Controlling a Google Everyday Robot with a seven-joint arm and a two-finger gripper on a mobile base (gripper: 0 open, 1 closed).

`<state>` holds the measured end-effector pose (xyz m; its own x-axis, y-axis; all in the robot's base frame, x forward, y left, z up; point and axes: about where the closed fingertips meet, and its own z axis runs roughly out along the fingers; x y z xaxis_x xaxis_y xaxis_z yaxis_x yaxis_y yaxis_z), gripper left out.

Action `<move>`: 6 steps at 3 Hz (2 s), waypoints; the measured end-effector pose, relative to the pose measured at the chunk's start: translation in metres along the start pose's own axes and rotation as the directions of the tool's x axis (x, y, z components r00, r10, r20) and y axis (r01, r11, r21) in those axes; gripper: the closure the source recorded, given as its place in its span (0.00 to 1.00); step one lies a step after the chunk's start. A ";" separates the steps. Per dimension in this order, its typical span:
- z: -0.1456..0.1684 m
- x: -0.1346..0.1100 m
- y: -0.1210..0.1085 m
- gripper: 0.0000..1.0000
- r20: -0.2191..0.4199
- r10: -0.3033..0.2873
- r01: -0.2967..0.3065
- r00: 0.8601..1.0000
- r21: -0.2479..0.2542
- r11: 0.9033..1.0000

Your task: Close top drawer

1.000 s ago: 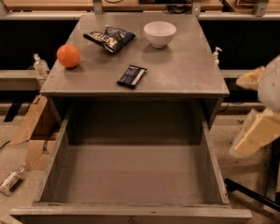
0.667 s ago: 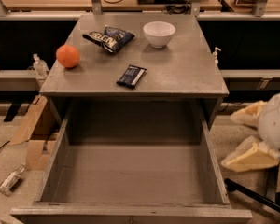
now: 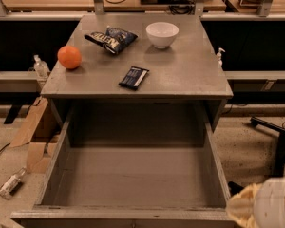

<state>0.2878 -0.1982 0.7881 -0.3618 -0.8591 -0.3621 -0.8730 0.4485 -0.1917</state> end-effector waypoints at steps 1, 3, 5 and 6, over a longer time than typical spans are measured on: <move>0.015 0.016 0.018 1.00 -0.023 0.017 -0.018 1.000 -0.047 0.999; 0.044 0.013 0.037 1.00 -0.007 0.017 -0.018 1.000 -0.085 0.996; 0.102 0.023 0.107 1.00 0.133 0.018 -0.004 0.991 -0.101 0.995; 0.135 0.007 0.114 1.00 0.209 -0.043 0.062 0.977 -0.088 0.994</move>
Offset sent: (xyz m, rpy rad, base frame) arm -0.0183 -0.0019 -0.0242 0.0026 0.0579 -0.0043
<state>0.2296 -0.1196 0.6405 -0.2479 -0.8069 -0.5361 -0.9192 0.3708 -0.1330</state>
